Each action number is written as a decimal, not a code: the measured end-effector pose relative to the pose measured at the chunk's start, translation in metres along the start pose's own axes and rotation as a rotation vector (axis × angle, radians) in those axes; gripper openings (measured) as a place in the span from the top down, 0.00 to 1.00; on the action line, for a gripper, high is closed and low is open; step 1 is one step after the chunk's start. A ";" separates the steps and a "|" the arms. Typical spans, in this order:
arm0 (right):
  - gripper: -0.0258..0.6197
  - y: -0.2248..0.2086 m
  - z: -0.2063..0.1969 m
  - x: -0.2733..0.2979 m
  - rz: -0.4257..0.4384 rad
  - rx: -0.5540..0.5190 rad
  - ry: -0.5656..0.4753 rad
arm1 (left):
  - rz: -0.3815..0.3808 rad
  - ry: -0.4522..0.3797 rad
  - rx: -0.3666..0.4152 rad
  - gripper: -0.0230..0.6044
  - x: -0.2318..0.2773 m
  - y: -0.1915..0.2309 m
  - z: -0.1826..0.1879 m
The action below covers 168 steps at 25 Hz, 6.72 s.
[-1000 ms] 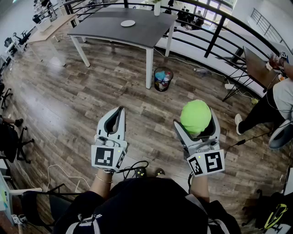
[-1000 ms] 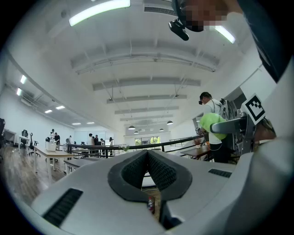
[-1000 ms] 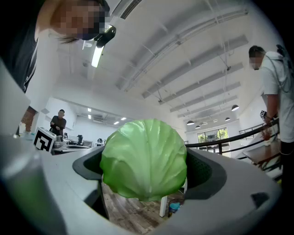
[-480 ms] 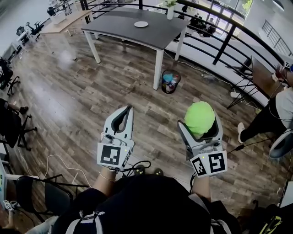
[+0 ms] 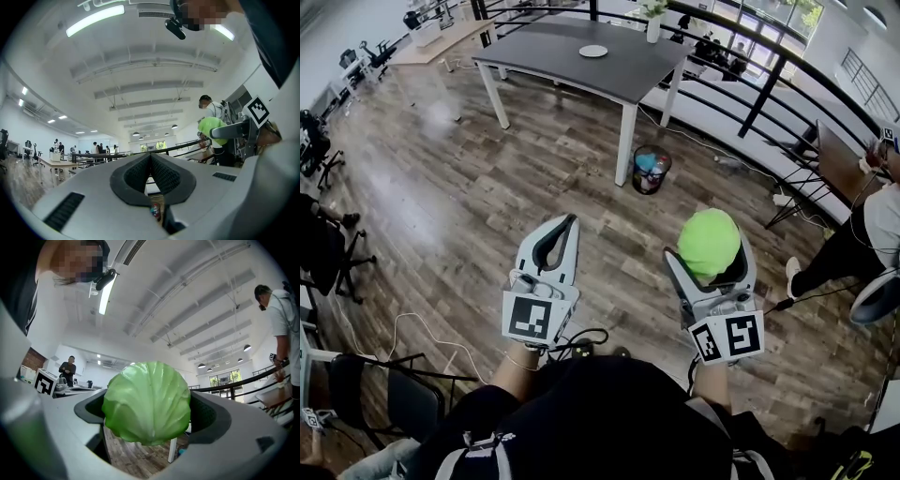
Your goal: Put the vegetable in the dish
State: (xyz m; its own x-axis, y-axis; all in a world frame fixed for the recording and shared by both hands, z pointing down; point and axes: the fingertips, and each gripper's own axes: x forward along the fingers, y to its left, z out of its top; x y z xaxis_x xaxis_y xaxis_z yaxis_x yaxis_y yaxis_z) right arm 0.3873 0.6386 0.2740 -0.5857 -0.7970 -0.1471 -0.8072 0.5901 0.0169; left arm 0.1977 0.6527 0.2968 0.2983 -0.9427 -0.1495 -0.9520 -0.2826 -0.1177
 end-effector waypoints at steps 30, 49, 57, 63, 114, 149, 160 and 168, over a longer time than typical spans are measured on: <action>0.15 -0.029 0.007 -0.010 0.131 -0.090 -0.040 | 0.076 0.002 0.014 0.96 0.015 -0.045 -0.003; 0.15 -0.042 -0.007 0.038 0.153 -0.090 -0.046 | 0.095 0.035 0.014 0.96 0.048 -0.021 -0.017; 0.15 -0.040 -0.011 0.099 0.148 -0.090 -0.055 | 0.088 0.024 0.015 0.96 0.087 0.031 -0.021; 0.15 -0.026 -0.014 0.157 0.136 -0.101 -0.064 | 0.051 -0.031 0.052 0.96 0.115 0.084 -0.026; 0.15 -0.147 -0.064 0.459 0.179 -0.097 -0.071 | 0.061 0.045 -0.021 0.96 0.382 0.234 -0.104; 0.15 -0.177 -0.095 0.592 0.201 -0.095 -0.068 | 0.075 0.058 -0.013 0.96 0.489 0.315 -0.140; 0.15 -0.163 -0.096 0.646 0.177 -0.114 -0.066 | 0.062 0.070 -0.052 0.96 0.516 0.375 -0.149; 0.15 -0.150 -0.101 0.682 0.156 -0.110 -0.056 | 0.046 0.062 -0.044 0.96 0.527 0.413 -0.152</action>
State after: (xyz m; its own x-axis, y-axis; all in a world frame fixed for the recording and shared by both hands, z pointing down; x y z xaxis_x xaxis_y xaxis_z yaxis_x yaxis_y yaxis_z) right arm 0.1018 -0.0069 0.2710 -0.7016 -0.6871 -0.1887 -0.7121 0.6857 0.1509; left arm -0.0490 0.0125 0.3188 0.2503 -0.9637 -0.0926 -0.9672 -0.2446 -0.0690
